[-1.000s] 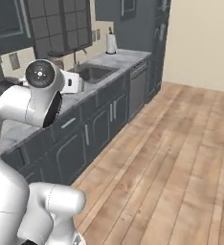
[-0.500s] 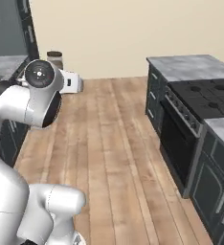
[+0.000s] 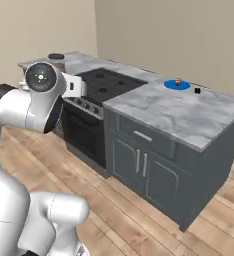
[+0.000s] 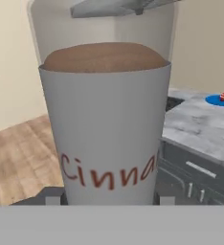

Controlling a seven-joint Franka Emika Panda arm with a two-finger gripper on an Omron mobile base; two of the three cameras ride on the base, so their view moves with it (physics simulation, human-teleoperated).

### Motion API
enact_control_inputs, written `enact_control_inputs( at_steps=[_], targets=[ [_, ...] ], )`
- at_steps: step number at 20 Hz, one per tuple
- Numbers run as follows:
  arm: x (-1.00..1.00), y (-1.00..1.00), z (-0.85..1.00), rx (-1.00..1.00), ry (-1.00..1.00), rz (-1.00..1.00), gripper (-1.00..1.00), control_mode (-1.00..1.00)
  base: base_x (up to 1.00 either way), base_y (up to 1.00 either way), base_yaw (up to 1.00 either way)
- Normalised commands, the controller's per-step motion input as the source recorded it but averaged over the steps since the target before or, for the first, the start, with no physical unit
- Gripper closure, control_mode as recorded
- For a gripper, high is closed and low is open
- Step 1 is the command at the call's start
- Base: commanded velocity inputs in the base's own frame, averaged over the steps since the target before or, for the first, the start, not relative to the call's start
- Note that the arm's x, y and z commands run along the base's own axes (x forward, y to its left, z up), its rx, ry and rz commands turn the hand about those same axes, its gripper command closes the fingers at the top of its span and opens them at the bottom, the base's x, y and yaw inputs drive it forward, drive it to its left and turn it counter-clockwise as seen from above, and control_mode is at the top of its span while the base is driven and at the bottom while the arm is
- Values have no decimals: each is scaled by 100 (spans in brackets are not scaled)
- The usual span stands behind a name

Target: Take the cinnamon bottle from the cabinet and place it on the dining table, next to the plate with the cupcake. Then take the chocolate from the dining counter and place it on the cupcake plate.

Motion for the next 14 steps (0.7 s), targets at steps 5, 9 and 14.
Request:
enact_control_inputs(
  at_steps=[5, 9, 14],
  targets=[
    [0, 0, 0, 0, 0, 0, 100, 100, 0, 2, -98],
    [0, 0, 0, 0, 0, 0, 100, 100, 27, -36, -43],
    [0, 0, 0, 0, 0, 0, 100, 100, 54, -58, -1]
  ],
)
